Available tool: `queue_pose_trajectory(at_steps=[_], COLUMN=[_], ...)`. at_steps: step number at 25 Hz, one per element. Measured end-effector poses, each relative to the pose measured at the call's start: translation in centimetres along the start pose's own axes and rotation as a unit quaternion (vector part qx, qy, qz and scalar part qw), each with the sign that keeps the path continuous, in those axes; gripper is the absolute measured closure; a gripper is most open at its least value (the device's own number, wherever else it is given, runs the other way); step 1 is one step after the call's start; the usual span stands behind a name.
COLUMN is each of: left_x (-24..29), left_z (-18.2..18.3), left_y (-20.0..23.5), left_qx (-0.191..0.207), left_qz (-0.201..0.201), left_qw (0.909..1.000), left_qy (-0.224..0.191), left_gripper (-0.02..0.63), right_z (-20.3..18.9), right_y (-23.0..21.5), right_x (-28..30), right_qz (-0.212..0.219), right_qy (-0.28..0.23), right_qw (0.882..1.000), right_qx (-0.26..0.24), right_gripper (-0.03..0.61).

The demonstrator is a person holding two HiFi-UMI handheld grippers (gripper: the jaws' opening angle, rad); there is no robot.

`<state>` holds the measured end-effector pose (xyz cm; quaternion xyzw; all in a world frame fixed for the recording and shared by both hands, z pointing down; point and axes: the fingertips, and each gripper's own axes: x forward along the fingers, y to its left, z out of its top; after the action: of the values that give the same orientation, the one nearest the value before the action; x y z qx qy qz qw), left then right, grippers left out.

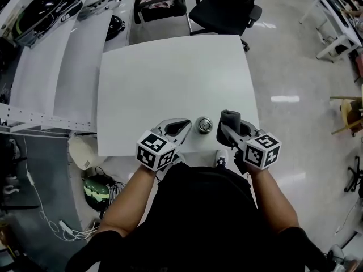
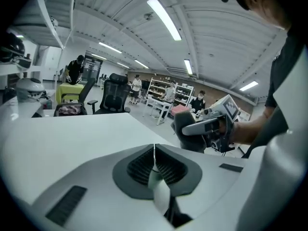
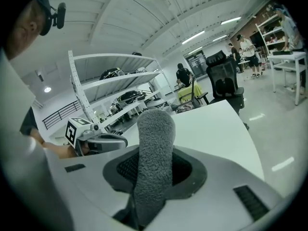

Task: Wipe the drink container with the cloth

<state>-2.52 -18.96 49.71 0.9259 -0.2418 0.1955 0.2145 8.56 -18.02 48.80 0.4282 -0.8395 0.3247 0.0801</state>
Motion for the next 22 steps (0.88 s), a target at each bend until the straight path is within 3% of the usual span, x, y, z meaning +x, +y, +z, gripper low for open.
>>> queue_pose_trajectory(at_steps=[5,15,18,22], left_x=[-1.0,-2.4,-2.4,-3.4], left_z=[-0.6,-2.6,-2.6,-2.3], left_y=[1.1,-0.2,-1.0,-2.6], left_qx=[-0.018,0.018,0.040,0.035], left_qz=[0.006,-0.032,-0.033,-0.022], left_qw=[0.9996,0.9981,0.9972,0.9984], left_qy=[0.021,0.050,0.054,0.037], left_gripper=[0.597,0.597,0.597,0.597], right_z=[-0.2,-2.1,-2.3,-2.1], right_y=[0.8,3.5,3.9,4.4], right_x=[-0.6,-2.0,-2.3,-2.7], right_qz=[-0.025,-0.078,-0.076,-0.053], right_qy=[-0.016,-0.043,-0.042,-0.041], right_qw=[1.000,0.996,0.996,0.998], right_qx=[-0.006,-0.014,-0.012,-0.016], right_gripper=[0.468,0.468,0.468,0.468])
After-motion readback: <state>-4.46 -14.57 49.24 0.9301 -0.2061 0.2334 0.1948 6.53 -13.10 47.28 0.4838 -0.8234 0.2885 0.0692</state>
